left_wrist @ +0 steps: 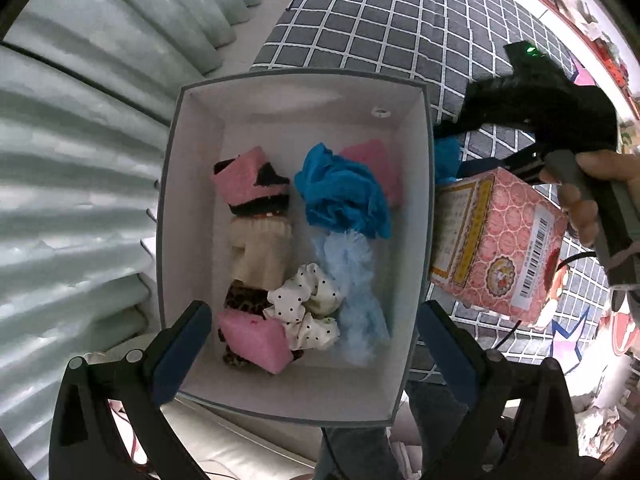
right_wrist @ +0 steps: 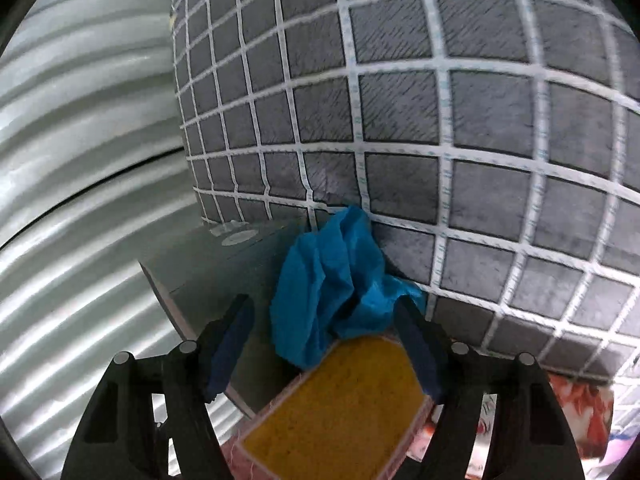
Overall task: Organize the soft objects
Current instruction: 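Move the right tool to the blue cloth on the bed and grasp it, then lift the blue cloth with the right tool and pass it toward the left tool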
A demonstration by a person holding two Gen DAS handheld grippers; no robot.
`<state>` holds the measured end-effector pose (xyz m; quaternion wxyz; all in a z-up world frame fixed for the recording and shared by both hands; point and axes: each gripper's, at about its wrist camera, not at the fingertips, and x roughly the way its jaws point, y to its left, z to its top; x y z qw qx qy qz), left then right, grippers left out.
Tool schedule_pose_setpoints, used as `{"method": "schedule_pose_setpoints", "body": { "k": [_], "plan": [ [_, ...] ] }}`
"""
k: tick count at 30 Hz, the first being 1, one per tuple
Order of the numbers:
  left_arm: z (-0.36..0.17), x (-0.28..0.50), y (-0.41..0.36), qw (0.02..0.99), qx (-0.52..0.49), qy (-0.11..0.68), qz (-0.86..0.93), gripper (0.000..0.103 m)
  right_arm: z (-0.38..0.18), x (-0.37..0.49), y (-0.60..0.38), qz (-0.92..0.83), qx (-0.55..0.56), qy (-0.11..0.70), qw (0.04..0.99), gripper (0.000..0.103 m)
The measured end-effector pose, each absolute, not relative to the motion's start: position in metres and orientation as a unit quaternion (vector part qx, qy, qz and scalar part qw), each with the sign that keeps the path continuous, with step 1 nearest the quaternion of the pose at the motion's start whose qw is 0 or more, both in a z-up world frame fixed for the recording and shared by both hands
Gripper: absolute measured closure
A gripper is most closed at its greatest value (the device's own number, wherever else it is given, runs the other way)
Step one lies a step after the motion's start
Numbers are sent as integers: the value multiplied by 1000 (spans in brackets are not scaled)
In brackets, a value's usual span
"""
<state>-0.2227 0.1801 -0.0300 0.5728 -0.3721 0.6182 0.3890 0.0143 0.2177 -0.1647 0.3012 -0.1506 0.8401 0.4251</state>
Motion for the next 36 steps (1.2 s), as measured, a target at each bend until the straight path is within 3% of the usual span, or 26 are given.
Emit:
{"method": "schedule_pose_setpoints", "body": {
  "k": [1,3,6,16,20,21,22,23,28,29,30,31,32,33,36],
  "plan": [
    [-29,-221,180,572,-372,618,390,0,-170,14,217,418,-158,843,299,60],
    [-28,-217,181,572,-371,619,390,0,-173,14,217,421,-164,840,301,75],
    [-26,-207,182,575,-367,619,389,0,-168,24,210,434,-157,831,312,88],
    [-17,-154,182,603,-338,627,360,0,-147,102,159,433,-145,803,383,89],
    [-13,-145,178,606,-325,633,355,0,-146,79,169,473,-132,809,323,85],
    [-11,-145,178,606,-323,633,357,0,-147,69,175,480,-135,810,308,69],
    [-10,-146,178,605,-322,633,361,0,-150,61,182,482,-136,812,299,41],
    [-9,-148,178,603,-323,632,363,0,-151,55,189,485,-135,814,291,32],
    [-11,-165,175,585,-341,630,379,0,-166,28,217,475,-108,835,256,31],
    [-12,-168,175,581,-345,631,381,0,-172,21,219,469,-111,839,251,34],
    [-13,-171,174,577,-349,631,383,0,-178,16,221,461,-117,845,245,51],
    [-14,-173,174,574,-353,631,384,0,-185,11,220,452,-117,853,234,79],
    [-14,-174,173,573,-355,631,385,0,-187,8,218,448,-115,856,230,89],
    [-14,-173,173,572,-356,630,386,0,-187,9,215,449,-112,857,228,94],
    [-13,-170,177,575,-356,628,385,0,-176,16,209,465,-92,850,231,96]
  ]
}}
